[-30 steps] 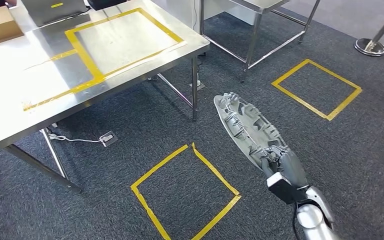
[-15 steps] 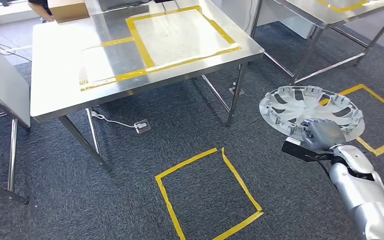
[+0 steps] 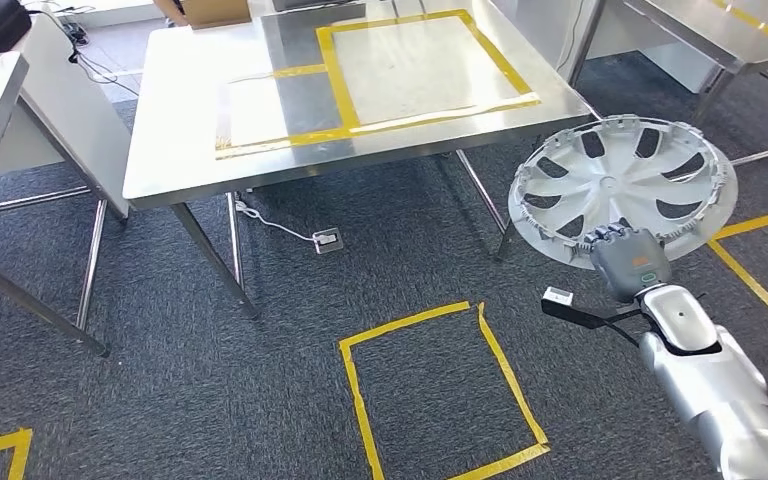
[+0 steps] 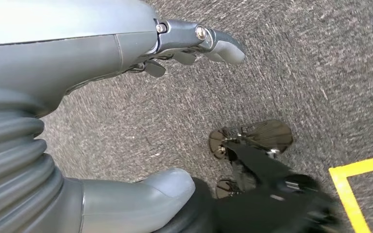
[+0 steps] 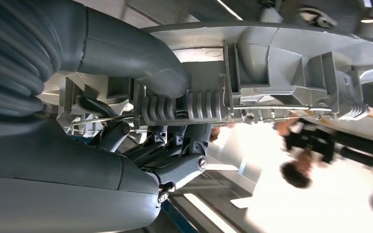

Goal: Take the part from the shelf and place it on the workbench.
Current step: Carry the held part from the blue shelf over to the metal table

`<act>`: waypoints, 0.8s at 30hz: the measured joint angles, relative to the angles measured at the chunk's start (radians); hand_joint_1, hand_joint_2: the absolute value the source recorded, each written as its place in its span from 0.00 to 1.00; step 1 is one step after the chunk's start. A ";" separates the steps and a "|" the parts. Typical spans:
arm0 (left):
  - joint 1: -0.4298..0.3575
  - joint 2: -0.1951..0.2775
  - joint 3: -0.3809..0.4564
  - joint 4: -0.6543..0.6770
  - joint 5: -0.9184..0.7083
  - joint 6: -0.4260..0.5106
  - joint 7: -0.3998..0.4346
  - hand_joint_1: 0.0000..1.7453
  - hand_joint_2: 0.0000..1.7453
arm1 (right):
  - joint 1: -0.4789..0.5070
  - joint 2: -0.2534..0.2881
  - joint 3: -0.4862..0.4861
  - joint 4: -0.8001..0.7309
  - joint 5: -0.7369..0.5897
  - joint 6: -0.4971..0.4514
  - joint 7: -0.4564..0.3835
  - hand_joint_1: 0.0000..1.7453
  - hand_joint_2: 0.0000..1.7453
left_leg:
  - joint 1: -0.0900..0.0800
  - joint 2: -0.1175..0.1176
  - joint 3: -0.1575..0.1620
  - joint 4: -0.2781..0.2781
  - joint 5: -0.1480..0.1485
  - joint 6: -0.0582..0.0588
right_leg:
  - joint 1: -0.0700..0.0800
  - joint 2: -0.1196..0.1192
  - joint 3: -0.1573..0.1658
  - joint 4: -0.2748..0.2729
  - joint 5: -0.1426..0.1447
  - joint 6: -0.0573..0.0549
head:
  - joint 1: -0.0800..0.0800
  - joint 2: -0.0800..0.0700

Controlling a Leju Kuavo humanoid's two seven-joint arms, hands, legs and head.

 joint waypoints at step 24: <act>0.002 0.004 0.016 -0.001 -0.001 0.016 0.002 0.00 1.00 | 0.366 -0.048 0.179 -0.590 0.158 -0.038 0.484 1.00 1.00 | 0.010 -0.074 -0.056 0.087 -0.063 -0.027 | -0.014 0.090 -0.010 0.004 0.004 -0.005 | -0.005 0.000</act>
